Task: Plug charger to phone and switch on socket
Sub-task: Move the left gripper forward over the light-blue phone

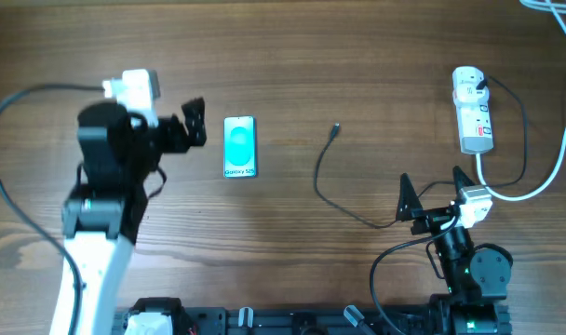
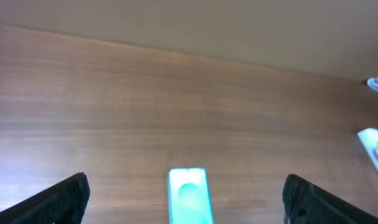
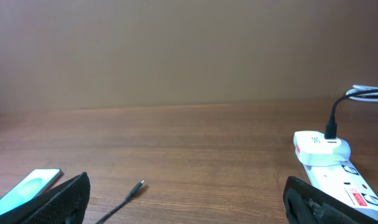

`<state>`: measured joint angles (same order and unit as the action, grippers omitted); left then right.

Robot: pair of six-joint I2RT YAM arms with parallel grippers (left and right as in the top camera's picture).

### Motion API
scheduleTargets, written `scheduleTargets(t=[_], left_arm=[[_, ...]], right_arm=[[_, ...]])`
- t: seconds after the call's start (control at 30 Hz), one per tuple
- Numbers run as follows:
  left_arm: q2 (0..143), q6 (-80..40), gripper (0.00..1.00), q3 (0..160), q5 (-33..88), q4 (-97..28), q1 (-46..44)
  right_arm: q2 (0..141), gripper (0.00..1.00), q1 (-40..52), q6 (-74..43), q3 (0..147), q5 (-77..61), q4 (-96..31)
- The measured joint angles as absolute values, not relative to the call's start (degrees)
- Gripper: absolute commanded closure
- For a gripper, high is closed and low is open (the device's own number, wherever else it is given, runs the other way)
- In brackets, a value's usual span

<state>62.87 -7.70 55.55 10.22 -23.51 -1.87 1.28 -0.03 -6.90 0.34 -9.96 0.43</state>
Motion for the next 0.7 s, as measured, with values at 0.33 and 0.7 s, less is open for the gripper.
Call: scheduleTargets(t=[0.33, 0.7], left_arm=[[87.07, -9.13, 0.00, 80.14, 7.70, -44.80, -7.25], [95.13, -10.81, 0.05, 82.56, 9.91, -46.89, -10.79]], right_arm=[[1.28, 0.00, -0.03, -6.90, 0.34, -9.96, 0.40], [1.28, 0.00, -0.03, -6.87, 0.36, -9.96, 0.40]])
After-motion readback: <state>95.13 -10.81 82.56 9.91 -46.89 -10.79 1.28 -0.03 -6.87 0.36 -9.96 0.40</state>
